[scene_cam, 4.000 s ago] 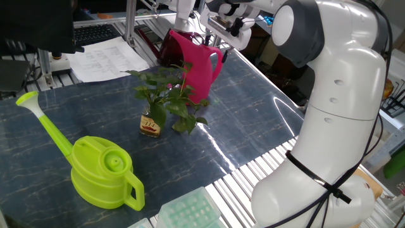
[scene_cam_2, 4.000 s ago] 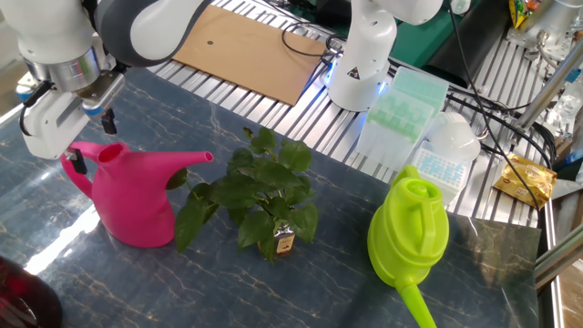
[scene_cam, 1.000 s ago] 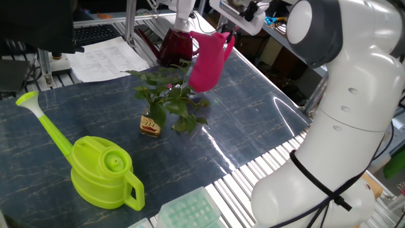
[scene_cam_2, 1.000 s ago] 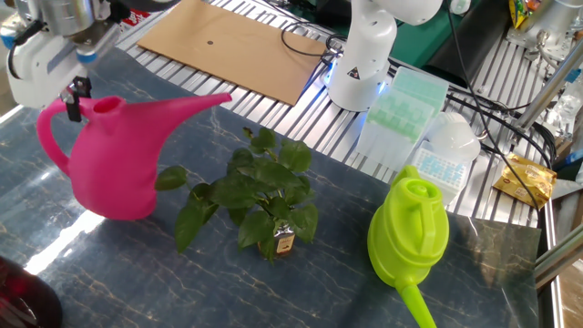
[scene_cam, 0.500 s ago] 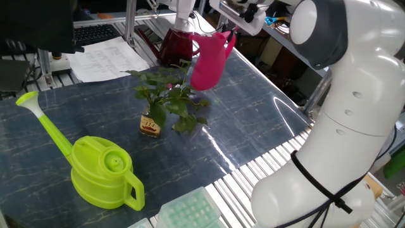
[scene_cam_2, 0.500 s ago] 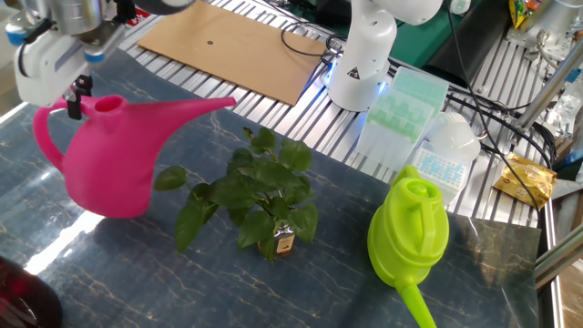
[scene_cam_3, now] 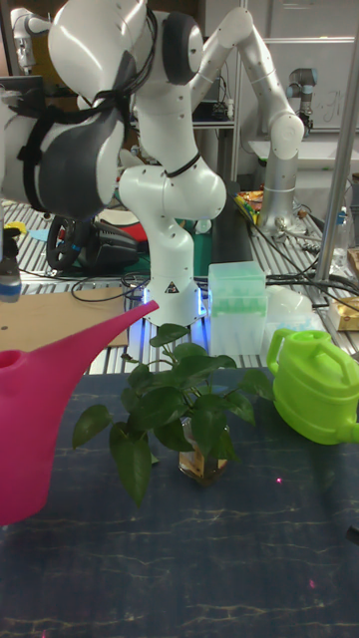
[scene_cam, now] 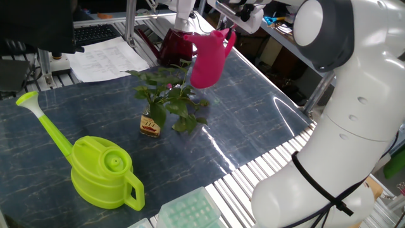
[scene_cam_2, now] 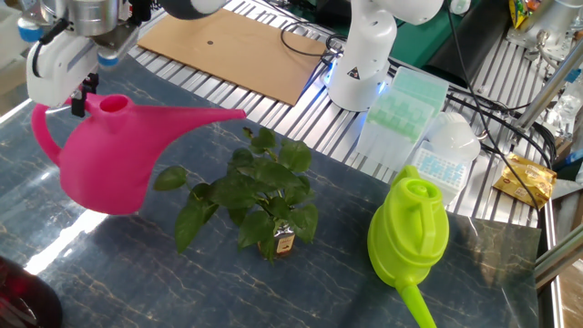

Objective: Water the plant

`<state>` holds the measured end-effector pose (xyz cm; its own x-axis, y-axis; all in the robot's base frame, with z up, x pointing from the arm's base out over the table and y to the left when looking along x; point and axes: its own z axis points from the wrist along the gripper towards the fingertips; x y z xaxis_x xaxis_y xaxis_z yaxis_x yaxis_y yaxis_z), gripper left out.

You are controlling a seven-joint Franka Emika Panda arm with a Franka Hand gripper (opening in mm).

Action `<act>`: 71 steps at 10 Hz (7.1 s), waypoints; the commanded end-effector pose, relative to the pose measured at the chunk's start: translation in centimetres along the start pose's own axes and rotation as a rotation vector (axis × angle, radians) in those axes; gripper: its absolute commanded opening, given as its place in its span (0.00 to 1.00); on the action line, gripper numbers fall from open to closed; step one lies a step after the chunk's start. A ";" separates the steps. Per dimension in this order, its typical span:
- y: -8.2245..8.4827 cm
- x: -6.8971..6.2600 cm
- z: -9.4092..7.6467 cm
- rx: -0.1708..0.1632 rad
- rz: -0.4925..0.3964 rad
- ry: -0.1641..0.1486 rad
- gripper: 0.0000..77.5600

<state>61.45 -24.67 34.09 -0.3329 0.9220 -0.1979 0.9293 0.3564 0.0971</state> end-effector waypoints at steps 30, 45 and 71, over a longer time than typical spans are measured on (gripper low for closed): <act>2.0 0.3 -2.2 -0.017 -0.104 0.137 0.02; 1.2 -1.9 -9.6 0.029 0.014 -0.054 0.02; 1.0 0.3 -11.4 0.056 0.104 -0.423 0.02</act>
<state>60.47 -22.34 44.96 -0.1555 0.8075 -0.5689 0.9658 0.2454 0.0843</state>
